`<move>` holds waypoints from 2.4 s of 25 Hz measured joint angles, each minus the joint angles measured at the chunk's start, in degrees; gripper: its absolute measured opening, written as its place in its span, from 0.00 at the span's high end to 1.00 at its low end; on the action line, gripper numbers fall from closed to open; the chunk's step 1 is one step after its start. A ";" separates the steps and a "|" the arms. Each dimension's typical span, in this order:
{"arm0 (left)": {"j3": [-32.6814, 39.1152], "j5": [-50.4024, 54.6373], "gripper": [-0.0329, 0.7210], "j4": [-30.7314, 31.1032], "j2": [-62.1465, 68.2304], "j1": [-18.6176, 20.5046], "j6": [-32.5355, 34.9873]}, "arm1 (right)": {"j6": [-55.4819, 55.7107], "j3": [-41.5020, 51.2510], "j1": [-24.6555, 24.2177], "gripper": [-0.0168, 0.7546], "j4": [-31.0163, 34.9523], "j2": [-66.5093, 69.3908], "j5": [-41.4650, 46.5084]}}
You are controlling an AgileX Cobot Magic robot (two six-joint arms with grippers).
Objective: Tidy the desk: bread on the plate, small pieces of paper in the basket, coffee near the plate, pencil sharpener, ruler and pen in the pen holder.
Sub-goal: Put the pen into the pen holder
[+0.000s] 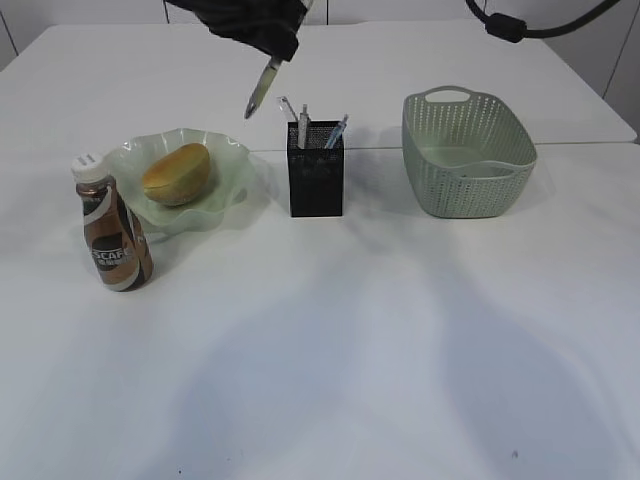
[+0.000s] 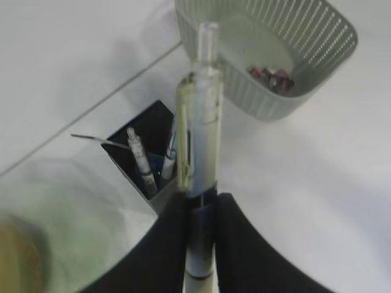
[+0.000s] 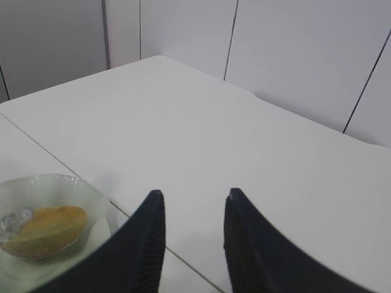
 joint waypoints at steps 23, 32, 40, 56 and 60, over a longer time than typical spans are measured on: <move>11.42 -41.37 0.87 -3.22 -0.28 -2.46 0.56 | 0.10 0.13 -0.59 0.62 0.00 0.60 4.47; 16.62 -54.15 0.87 -3.55 1.87 -4.59 0.56 | 0.10 0.13 -0.59 0.62 0.00 0.60 4.69; 16.62 -57.99 0.87 -3.90 5.37 -4.59 0.56 | 0.10 0.13 -0.59 0.62 0.00 0.60 4.81; 16.62 -60.13 0.87 -4.14 9.60 -4.59 0.34 | 0.10 0.13 -0.59 0.62 0.00 0.62 5.16; 16.62 -60.38 0.87 -4.26 10.71 -4.59 0.11 | 0.10 0.13 -0.59 0.62 0.00 0.72 5.53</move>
